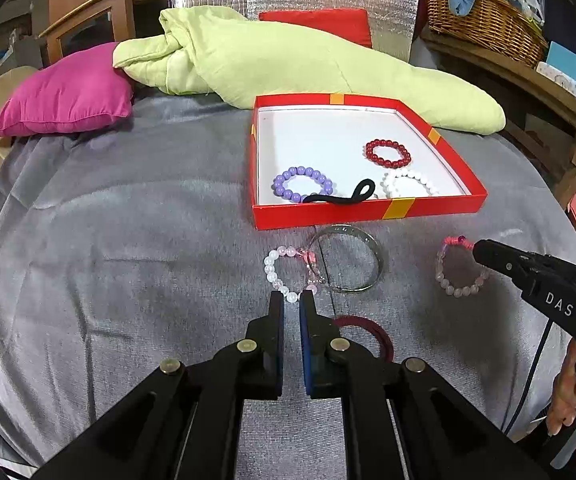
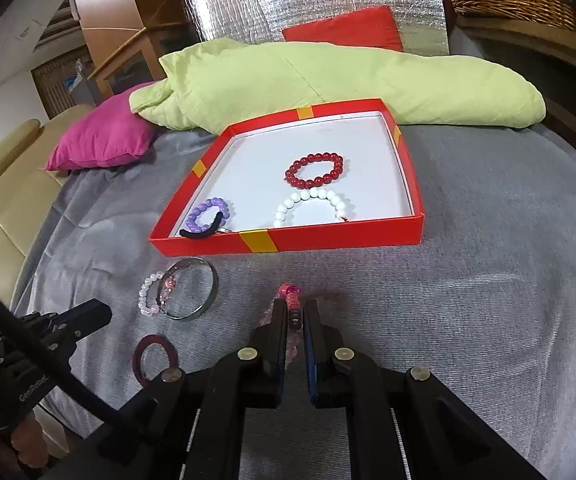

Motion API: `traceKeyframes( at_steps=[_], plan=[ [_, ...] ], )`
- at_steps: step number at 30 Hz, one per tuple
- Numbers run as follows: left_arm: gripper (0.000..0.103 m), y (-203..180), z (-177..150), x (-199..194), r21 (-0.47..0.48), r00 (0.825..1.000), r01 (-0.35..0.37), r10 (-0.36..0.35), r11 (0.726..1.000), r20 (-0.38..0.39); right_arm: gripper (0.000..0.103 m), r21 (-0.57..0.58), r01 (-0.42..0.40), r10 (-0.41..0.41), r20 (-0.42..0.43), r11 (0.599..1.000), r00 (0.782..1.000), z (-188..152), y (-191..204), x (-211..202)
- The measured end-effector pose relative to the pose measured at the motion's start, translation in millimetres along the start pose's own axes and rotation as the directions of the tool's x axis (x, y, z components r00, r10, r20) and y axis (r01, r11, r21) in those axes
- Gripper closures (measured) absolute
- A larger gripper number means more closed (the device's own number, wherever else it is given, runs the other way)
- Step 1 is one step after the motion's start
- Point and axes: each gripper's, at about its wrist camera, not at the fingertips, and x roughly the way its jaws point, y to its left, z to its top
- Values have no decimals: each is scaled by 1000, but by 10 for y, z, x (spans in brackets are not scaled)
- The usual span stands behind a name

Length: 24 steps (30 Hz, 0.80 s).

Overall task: Organize jewelry
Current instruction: 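Lift the pink-and-white bracelet with the right tool while the left tool lifts the dark red bangle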

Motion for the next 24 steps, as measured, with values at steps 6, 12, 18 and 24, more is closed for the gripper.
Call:
traceKeyframes(
  at_steps=[6,12,18,24],
  plan=[
    [95,16,34,-36,-10,1000,5,-4,1000,13,94,3,-12,12,23,1000,1000,6,-22,-50],
    [95,22,55,-46,-4,999,38,-38,999,8,94,23,-15,14,37,1000,999,30,-88,-85],
    [60,-67,-17,112,0,990,105,-105,994,-95,94,37,-8,8,12,999,1000,23,-140,-52],
    [39,-157,-99,271,-5,978,124,-123,992,-169,94,48,-1,2,-15,999,1000,4,-170,-10]
  ],
)
